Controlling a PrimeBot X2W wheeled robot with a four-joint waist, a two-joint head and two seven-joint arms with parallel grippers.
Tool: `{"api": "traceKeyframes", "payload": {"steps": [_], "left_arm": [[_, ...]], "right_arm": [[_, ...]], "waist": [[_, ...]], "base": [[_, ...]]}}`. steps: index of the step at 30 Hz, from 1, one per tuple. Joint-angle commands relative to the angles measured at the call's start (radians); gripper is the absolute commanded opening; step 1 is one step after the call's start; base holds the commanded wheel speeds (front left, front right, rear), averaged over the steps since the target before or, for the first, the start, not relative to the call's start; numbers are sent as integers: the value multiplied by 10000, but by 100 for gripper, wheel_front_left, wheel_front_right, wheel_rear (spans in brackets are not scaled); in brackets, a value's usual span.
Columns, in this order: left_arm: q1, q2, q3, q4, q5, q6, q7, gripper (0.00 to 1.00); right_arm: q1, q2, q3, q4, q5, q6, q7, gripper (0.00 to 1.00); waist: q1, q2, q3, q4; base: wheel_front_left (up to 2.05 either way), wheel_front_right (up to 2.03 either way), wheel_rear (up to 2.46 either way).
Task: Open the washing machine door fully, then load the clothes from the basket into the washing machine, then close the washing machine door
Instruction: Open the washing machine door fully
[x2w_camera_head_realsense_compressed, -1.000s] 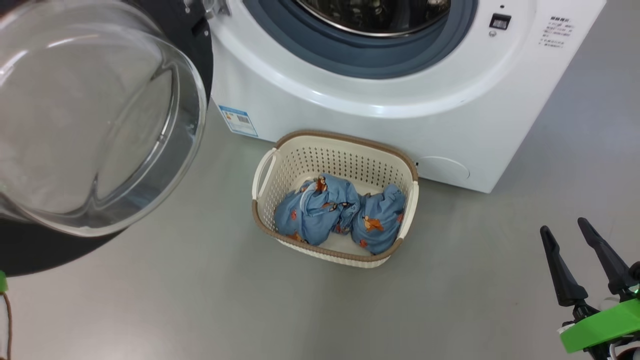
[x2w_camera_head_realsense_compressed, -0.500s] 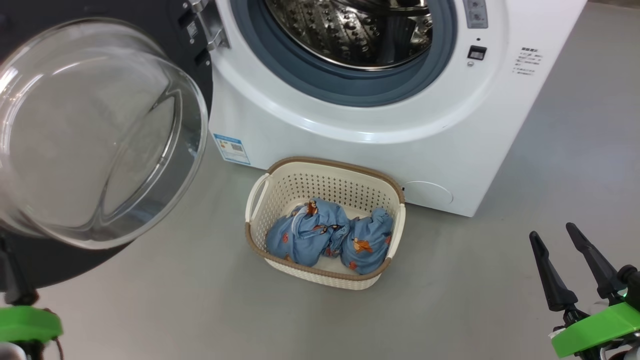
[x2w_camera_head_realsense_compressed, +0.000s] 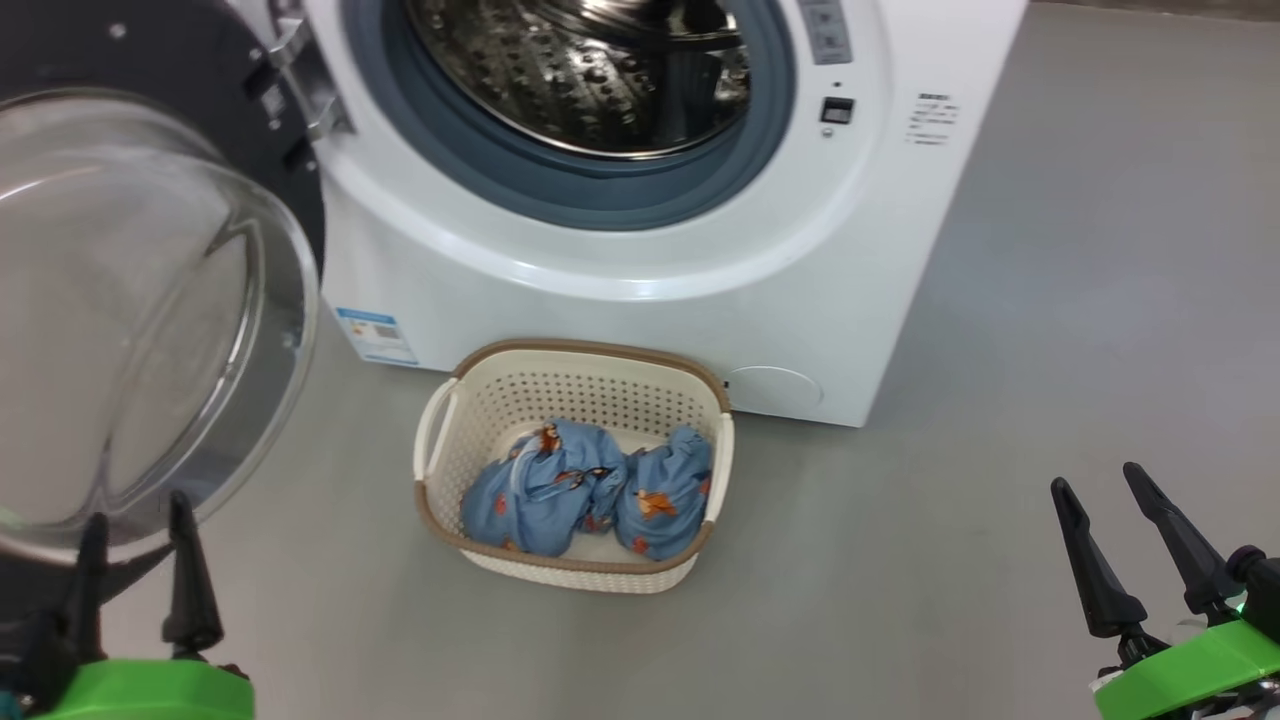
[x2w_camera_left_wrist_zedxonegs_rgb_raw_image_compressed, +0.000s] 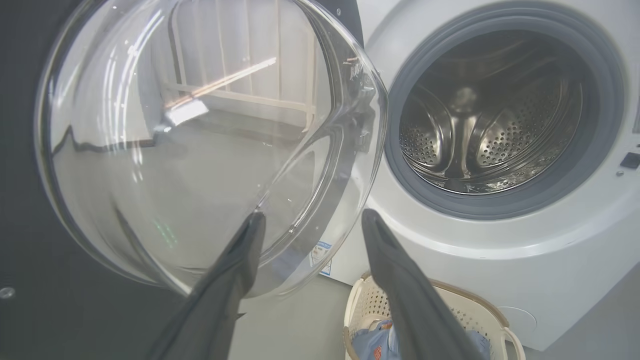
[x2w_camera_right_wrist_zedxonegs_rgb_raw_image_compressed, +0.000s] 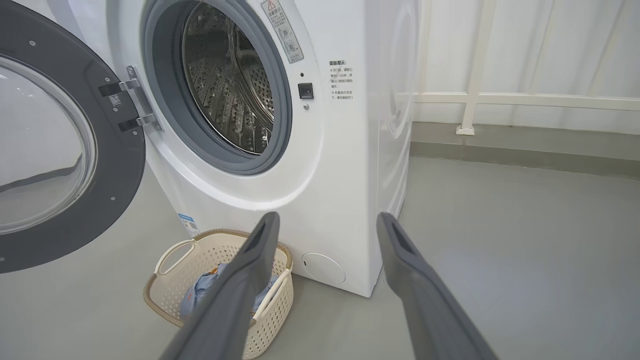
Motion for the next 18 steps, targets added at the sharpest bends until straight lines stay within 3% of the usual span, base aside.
{"api": "traceKeyframes", "payload": {"steps": [1, 18], "left_arm": [[10, 313, 109, -324, -116, -23, -55, 100], [445, 527, -1380, -618, -1258, -24, -55, 100]], "right_arm": [[35, -179, 75, -226, 71, 88, -120, 100], [-43, -21, 61, -149, 116, 88, -120, 100]], "waist": [[1, 0, -38, -470], [1, 0, -102, -2026]], "base": [[0, 0, 0], [0, 0, 0]]}}
